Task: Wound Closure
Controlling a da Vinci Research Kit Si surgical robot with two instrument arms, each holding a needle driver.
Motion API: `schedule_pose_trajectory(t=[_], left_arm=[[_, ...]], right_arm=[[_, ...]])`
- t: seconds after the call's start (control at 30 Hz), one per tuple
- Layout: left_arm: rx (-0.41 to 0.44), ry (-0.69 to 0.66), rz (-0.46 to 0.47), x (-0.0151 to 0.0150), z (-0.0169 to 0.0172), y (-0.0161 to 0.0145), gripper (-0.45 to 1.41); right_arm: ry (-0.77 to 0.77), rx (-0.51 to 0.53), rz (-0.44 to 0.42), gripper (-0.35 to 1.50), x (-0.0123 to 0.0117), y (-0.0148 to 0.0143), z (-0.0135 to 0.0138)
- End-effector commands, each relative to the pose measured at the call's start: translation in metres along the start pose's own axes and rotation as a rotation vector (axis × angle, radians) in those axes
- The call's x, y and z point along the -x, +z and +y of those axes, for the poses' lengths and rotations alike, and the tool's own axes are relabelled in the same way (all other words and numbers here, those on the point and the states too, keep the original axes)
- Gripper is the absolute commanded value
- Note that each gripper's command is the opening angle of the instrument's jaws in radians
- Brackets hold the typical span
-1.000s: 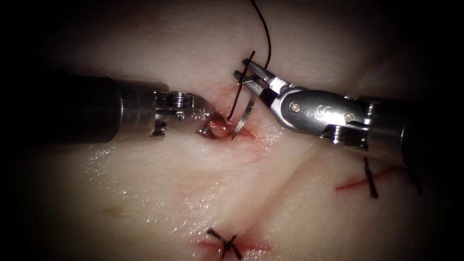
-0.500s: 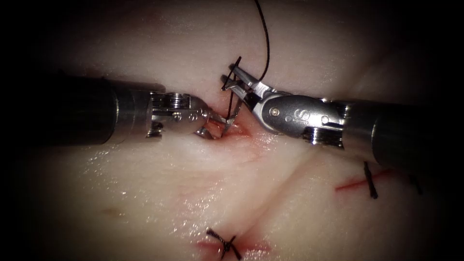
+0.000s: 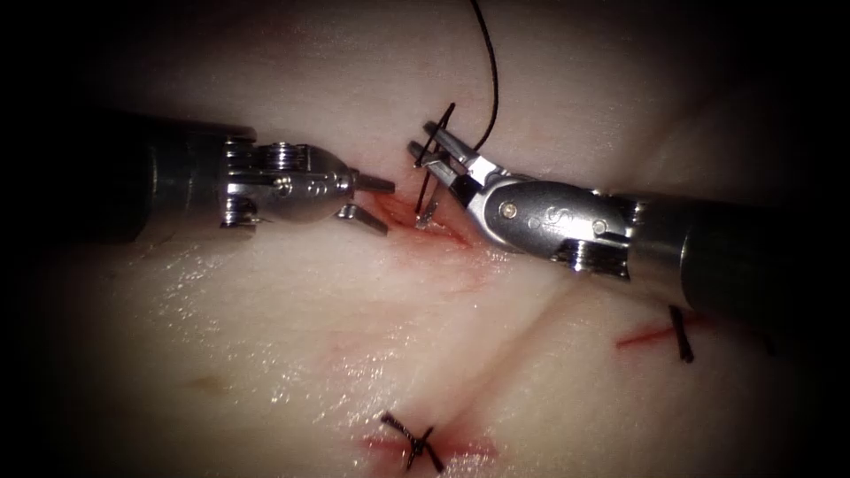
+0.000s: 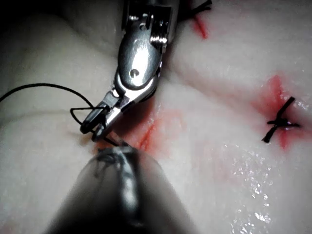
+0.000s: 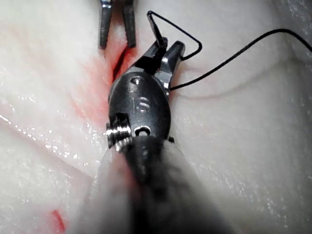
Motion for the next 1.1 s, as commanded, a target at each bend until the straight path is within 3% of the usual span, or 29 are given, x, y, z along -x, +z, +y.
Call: schedule_pose_trajectory(t=[0.03, 0.47, 0.73, 1.1], left_arm=[[-0.009, -0.003, 0.011, -0.0003, -0.0001, 0.0004, 0.29], [-0.123, -0.020, 0.054, 0.0010, 0.0053, -0.0005, 0.09], [-0.132, -0.043, 0.083, 0.0017, 0.0088, 0.0010, 0.02], [-0.133, -0.057, 0.092, 0.0020, 0.0101, 0.0019, 0.00]], right_arm=[[0.006, -0.003, 0.005, -0.35, 0.0002, 0.0009, -0.0003], [0.084, -0.006, 0.023, -0.35, 0.0004, 0.0011, -0.0001], [0.161, -0.003, 0.044, -0.35, 0.0004, 0.0012, 0.0001], [0.237, -0.027, 0.035, -0.35, 0.0006, 0.0007, 0.0003]])
